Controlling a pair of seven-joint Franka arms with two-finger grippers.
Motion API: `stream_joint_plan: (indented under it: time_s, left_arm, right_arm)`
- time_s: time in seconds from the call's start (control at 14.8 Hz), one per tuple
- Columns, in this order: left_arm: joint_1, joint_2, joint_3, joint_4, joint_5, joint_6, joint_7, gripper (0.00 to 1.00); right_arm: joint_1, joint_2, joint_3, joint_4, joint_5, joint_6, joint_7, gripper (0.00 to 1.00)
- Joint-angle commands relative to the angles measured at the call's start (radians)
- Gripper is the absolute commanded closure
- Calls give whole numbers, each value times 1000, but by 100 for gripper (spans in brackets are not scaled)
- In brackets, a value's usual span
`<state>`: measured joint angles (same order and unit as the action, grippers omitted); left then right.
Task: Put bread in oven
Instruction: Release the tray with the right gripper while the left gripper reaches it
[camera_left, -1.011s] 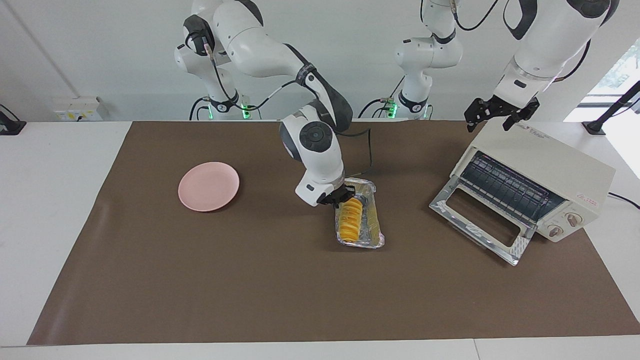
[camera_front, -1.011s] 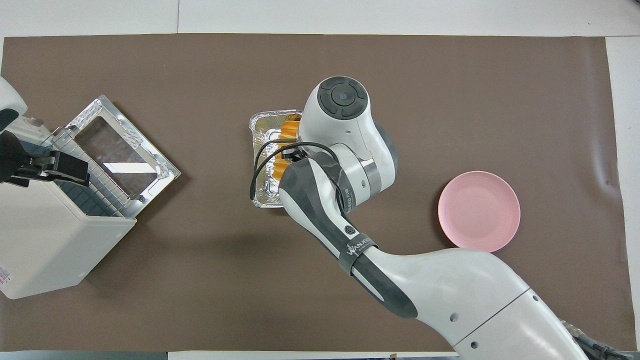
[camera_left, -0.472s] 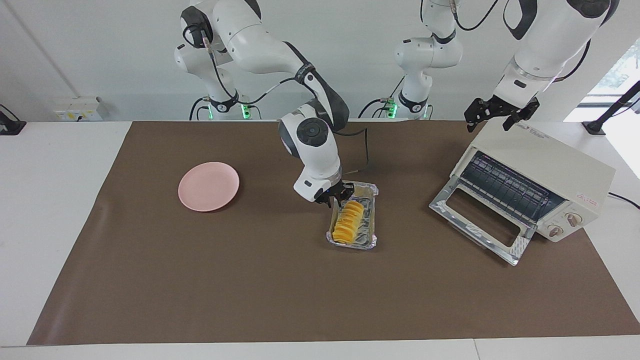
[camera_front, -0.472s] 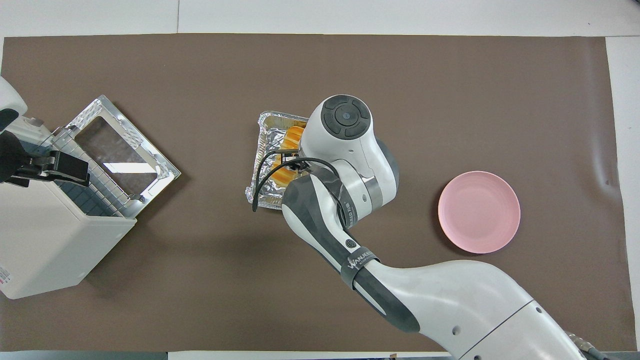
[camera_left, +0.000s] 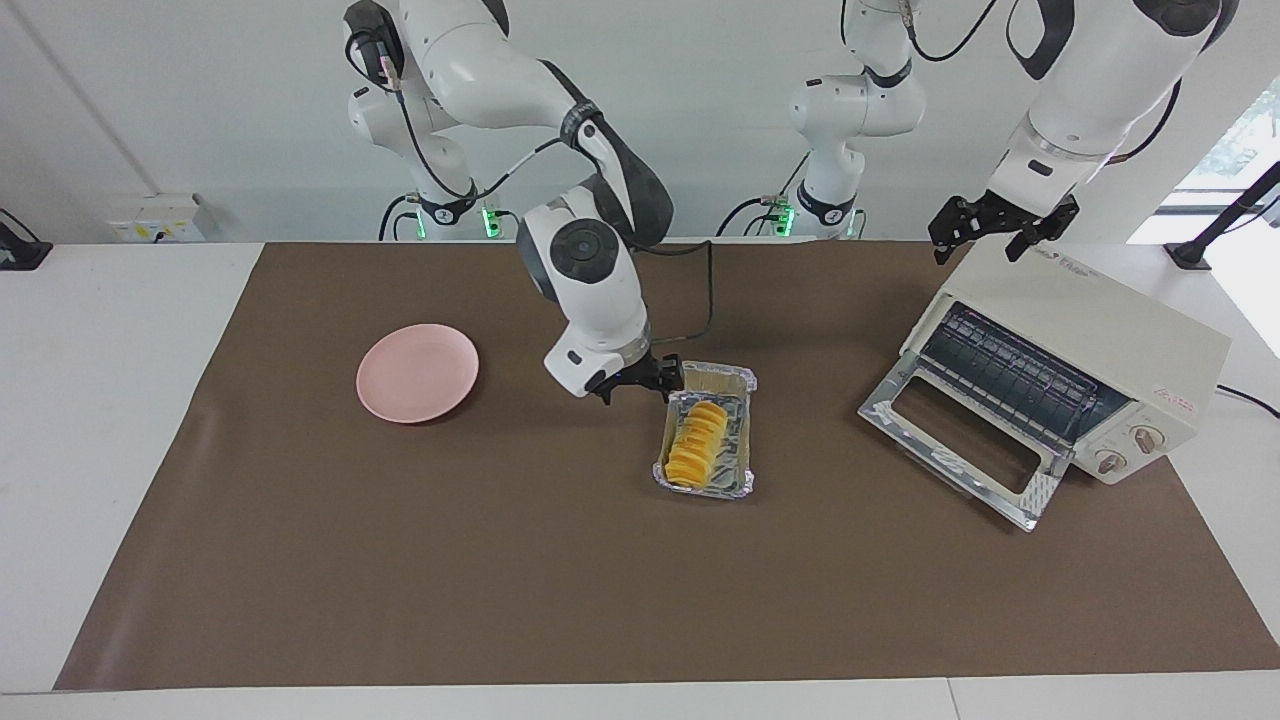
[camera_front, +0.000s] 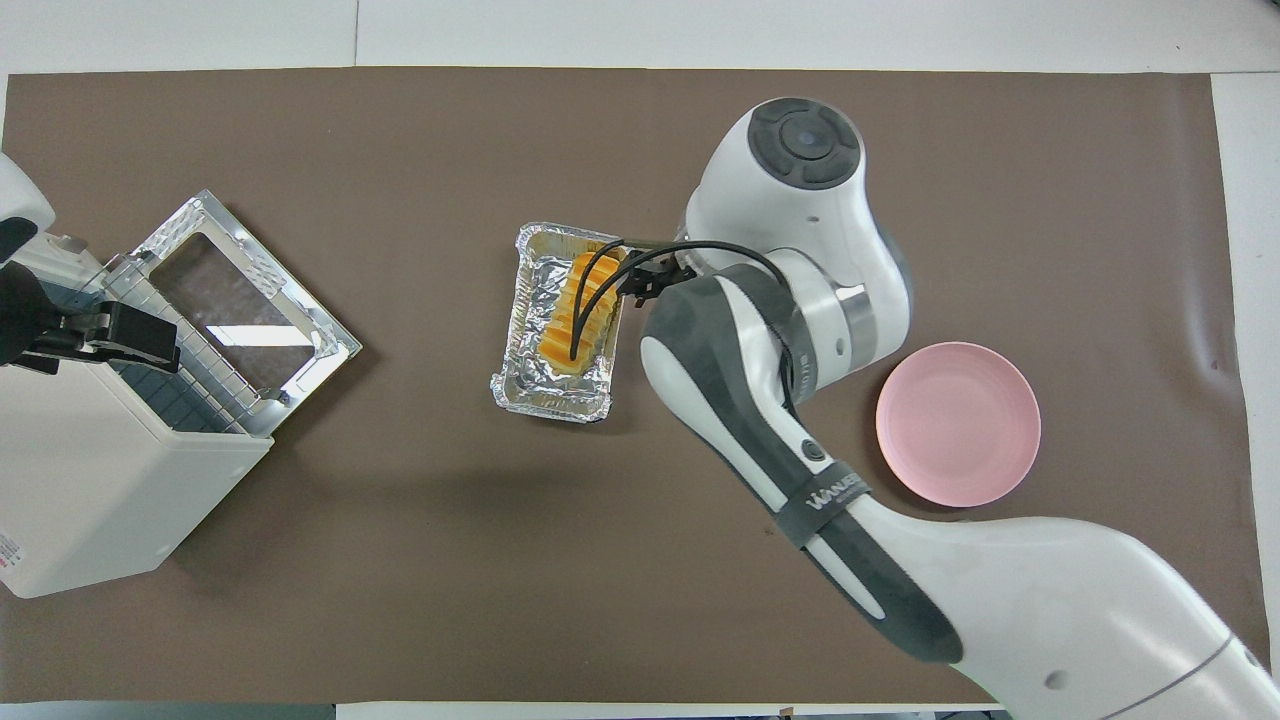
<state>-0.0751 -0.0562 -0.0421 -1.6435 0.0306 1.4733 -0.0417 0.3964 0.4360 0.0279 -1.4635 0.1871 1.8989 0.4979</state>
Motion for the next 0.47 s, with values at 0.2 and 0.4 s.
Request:
stream_joint_plan:
  time_s: [0.2, 0.4]
  left_arm:
    - [-203, -39, -51, -39, -14, 91, -90, 0]
    - [-354, 97, -53, 26, -64, 211, -304, 0]
  right_arm:
    - [-207, -127, -2, -23, -97, -152, -249, 0]
    - [-284, -166, 0, -23, -216, -216, -445, 0]
